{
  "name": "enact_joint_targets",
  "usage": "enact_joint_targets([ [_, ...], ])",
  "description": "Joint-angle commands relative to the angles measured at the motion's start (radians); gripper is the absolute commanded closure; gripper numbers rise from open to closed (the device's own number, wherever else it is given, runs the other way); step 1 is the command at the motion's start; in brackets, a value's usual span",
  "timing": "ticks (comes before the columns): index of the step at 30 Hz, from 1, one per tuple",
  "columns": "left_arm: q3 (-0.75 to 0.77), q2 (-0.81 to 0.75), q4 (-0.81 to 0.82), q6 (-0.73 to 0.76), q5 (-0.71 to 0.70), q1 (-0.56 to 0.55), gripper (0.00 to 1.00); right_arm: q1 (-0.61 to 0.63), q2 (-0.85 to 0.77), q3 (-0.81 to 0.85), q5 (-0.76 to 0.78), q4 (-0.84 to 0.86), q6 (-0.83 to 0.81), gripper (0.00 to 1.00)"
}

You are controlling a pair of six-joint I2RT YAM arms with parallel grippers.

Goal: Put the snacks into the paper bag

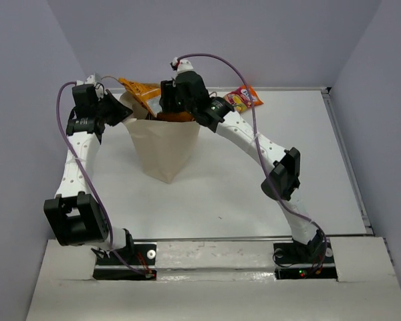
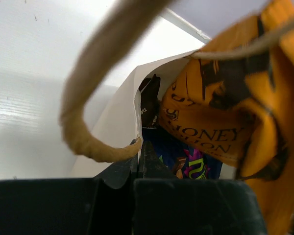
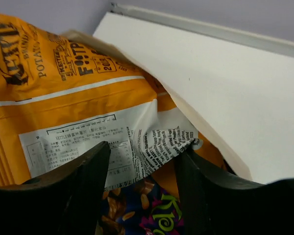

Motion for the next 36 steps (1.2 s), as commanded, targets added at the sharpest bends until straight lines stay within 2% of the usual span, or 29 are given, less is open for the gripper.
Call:
enact_joint_targets([
  [1, -0.003, -0.028, 0.038, 0.009, -0.003, 0.005, 1.0, -0.003, -0.032, 0.018, -0.119, -0.138, -0.094, 0.38],
  [4, 0.0, -0.026, 0.039, 0.007, 0.0, 0.005, 1.0, -0.003, -0.073, 0.005, -0.202, -0.125, -0.161, 0.37],
  [5, 0.003, -0.026, 0.041, 0.006, 0.0, 0.005, 1.0, -0.003, -0.098, 0.007, -0.285, -0.122, -0.219, 0.43],
  [6, 0.005, -0.023, 0.041, 0.006, 0.0, 0.005, 1.0, -0.003, -0.11, 0.004, -0.315, -0.123, -0.25, 0.44],
  [8, 0.008, -0.019, 0.041, 0.006, 0.0, 0.005, 1.0, -0.003, -0.129, 0.001, -0.332, -0.134, -0.287, 0.49],
  [9, 0.011, -0.016, 0.041, 0.007, -0.002, 0.005, 1.0, -0.003, -0.139, 0.01, -0.32, -0.143, -0.295, 0.48],
  [11, 0.012, -0.016, 0.038, 0.007, -0.002, 0.005, 1.0, -0.003, -0.152, 0.042, -0.315, -0.14, -0.303, 0.36],
  [13, 0.012, -0.013, 0.039, 0.007, -0.003, 0.005, 1.0, -0.003, -0.176, 0.054, -0.328, -0.078, -0.271, 0.31],
  [14, 0.012, -0.013, 0.039, 0.007, -0.002, 0.003, 1.0, -0.003, -0.188, 0.048, -0.366, -0.045, -0.255, 0.22],
  [17, 0.012, -0.013, 0.039, 0.007, -0.006, 0.003, 1.0, -0.003, -0.245, 0.025, -0.455, 0.1, -0.192, 0.15],
  [19, 0.012, -0.014, 0.038, 0.01, -0.009, 0.005, 1.0, -0.003, -0.277, 0.022, -0.456, 0.174, -0.152, 0.13],
  [21, 0.012, -0.014, 0.035, 0.012, -0.009, 0.005, 1.0, -0.019, -0.326, 0.021, -0.397, 0.268, -0.111, 0.12],
  [23, 0.012, -0.013, 0.033, 0.01, -0.008, 0.005, 1.0, -0.064, -0.359, 0.011, -0.325, 0.302, -0.002, 0.12],
  [24, 0.014, -0.011, 0.033, 0.01, -0.006, 0.005, 1.0, -0.155, -0.391, -0.028, -0.273, 0.302, 0.129, 0.12],
  [25, 0.014, -0.01, 0.032, 0.01, -0.006, 0.003, 1.0, -0.212, -0.414, -0.08, -0.262, 0.302, 0.189, 0.12],
  [26, 0.015, -0.008, 0.032, 0.009, -0.005, 0.005, 1.0, -0.296, -0.469, -0.234, -0.168, 0.299, 0.235, 0.13],
  [29, 0.014, -0.006, 0.029, 0.01, -0.006, 0.005, 1.0, -0.342, -0.535, -0.483, 0.092, 0.296, 0.276, 0.15],
  [32, 0.015, -0.002, 0.019, 0.016, -0.008, 0.005, 1.0, -0.406, -0.528, -0.661, 0.105, 0.296, 0.405, 0.15],
  [36, 0.017, 0.004, 0.012, 0.021, -0.014, 0.005, 1.0, -0.446, -0.459, -0.752, 0.244, 0.329, 0.495, 0.14],
])
